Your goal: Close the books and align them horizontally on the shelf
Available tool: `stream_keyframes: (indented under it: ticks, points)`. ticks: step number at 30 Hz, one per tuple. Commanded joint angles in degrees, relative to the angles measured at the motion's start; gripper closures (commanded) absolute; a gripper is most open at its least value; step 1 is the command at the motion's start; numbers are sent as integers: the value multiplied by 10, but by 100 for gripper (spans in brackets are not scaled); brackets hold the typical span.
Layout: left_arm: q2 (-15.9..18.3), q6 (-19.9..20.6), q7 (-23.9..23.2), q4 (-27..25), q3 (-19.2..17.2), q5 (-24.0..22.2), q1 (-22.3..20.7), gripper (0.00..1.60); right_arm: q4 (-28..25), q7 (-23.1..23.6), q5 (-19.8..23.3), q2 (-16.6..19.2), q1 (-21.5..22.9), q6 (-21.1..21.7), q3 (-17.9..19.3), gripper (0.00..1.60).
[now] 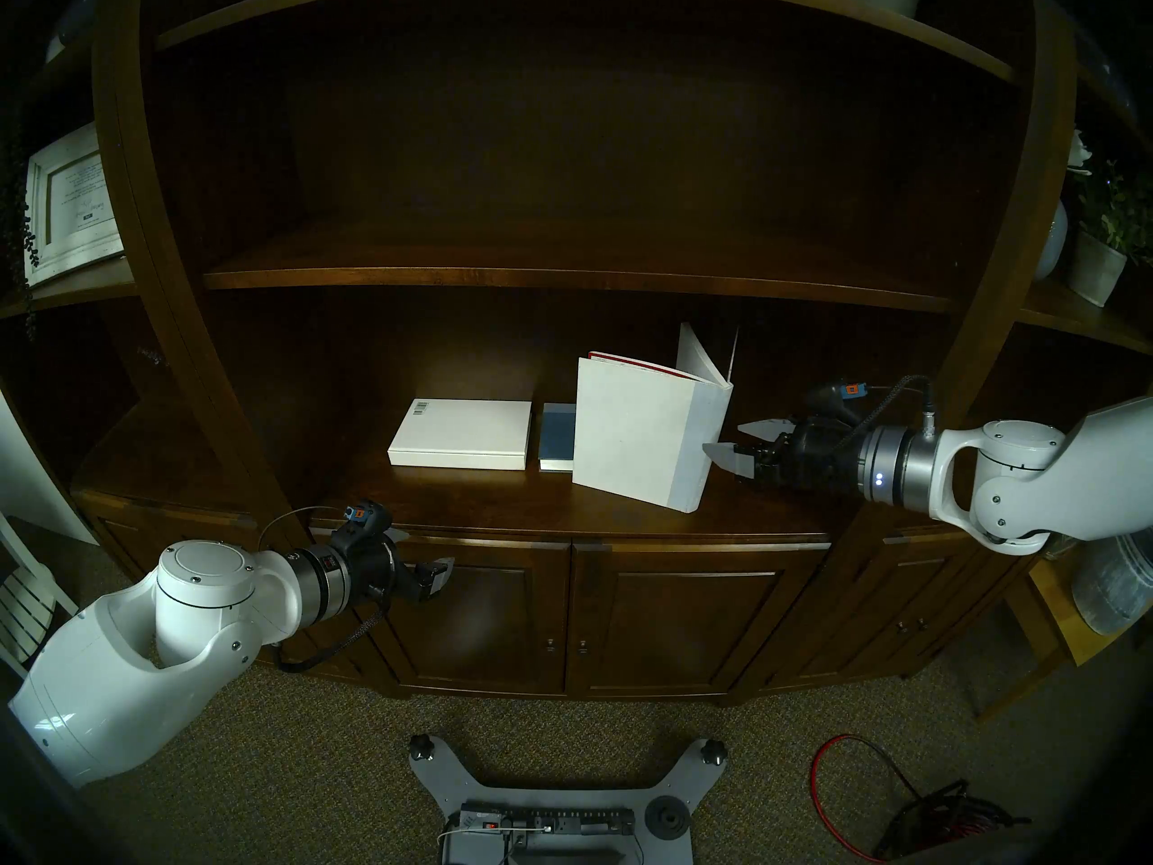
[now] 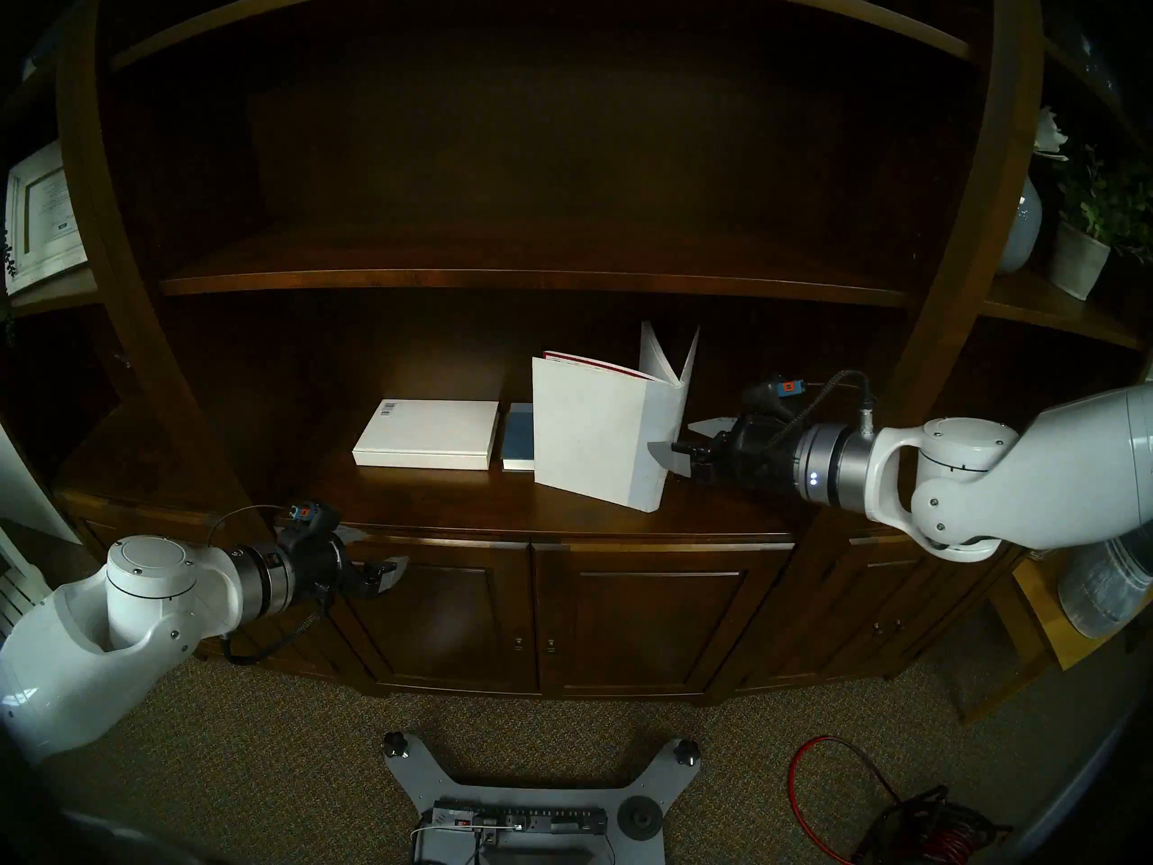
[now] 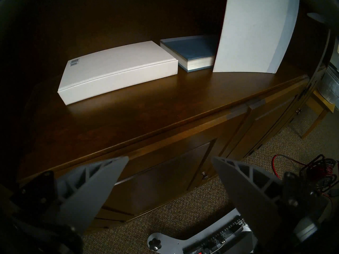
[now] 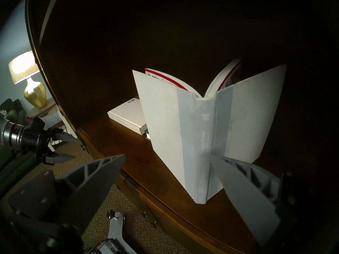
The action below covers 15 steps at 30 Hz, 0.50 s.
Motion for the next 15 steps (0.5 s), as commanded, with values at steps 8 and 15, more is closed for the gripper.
stream_keyframes:
  ticks: [8, 15]
  points:
    - [0, -5, 0, -9, -8, 0, -9, 0, 7, -118, 31, -71, -101, -18, 130, 0]
    - [0, -5, 0, -9, -8, 0, -9, 0, 3, -189, 40, -101, -110, -31, 149, 0]
